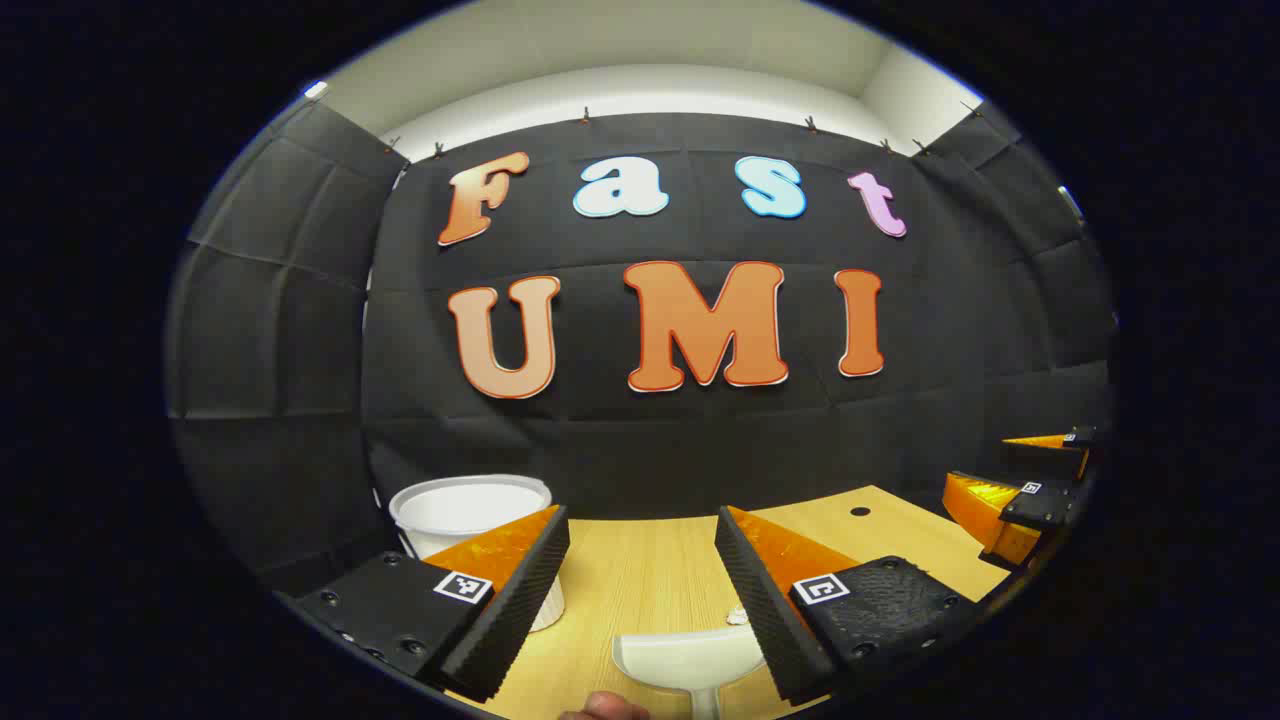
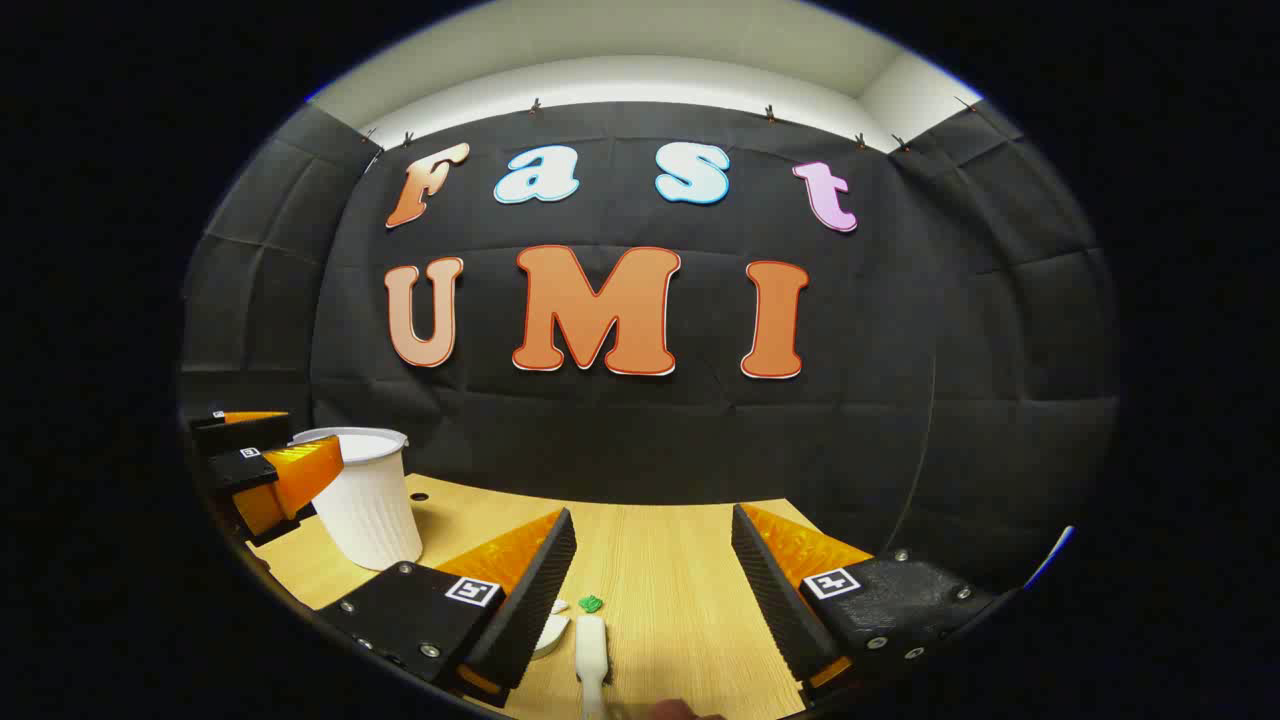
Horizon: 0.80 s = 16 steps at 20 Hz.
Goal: Pick up the small broom and dustpan from the desktop, sweep the trash into the dustpan with the broom, and then empty the trash into the garbage bin.
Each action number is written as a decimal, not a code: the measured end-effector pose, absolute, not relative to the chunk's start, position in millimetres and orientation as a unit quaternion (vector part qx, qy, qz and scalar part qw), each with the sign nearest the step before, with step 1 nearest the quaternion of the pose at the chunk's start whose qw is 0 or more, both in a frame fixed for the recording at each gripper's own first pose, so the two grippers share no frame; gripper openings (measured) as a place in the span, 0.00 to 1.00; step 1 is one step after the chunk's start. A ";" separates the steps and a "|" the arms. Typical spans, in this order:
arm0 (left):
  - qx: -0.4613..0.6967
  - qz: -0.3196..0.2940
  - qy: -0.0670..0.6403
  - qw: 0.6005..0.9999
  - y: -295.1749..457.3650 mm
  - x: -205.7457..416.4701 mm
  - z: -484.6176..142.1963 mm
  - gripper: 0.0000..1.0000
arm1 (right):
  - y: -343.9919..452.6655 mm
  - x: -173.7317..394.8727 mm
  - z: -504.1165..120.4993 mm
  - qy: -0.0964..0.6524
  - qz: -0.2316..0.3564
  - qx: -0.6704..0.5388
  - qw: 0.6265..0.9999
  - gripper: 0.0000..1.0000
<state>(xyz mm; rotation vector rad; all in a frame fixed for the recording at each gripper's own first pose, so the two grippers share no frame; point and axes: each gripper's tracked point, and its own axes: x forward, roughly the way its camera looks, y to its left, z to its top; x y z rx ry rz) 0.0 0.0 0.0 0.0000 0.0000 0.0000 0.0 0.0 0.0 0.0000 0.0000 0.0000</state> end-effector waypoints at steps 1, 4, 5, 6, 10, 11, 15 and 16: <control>0.001 -0.009 -0.004 1.000 3.6 3.4 1.7 0.93 | 6.6 1.2 -0.8 0.001 -0.001 -0.001 1.000 0.94; -0.008 -0.018 0.009 1.000 11.3 13.7 -10.5 0.93 | 18.1 -1.4 -11.2 0.027 -0.015 0.007 1.000 0.94; -0.002 -0.020 0.018 1.000 11.8 16.1 -14.8 0.93 | 20.9 -3.7 -9.8 0.030 -0.016 0.015 0.999 0.94; 0.002 -0.025 0.018 1.000 12.2 16.3 -15.3 0.93 | 26.4 -5.0 -8.8 0.029 -0.014 0.022 0.999 0.94; -0.009 -0.036 0.016 0.999 4.7 16.3 -24.6 0.93 | 28.1 -5.9 -15.1 0.029 -0.007 0.011 0.999 0.94; -0.014 -0.033 0.023 0.999 2.0 14.9 -30.3 0.93 | 26.3 -5.5 -14.8 0.029 -0.006 0.012 0.999 0.94; -0.013 -0.029 0.025 0.999 -1.6 12.8 -30.1 0.93 | 19.0 -3.9 -15.8 0.025 -0.006 0.008 1.000 0.94; -0.014 -0.029 0.028 0.999 -3.0 12.5 -31.1 0.93 | 17.9 -2.2 -15.7 0.026 -0.004 0.008 1.000 0.94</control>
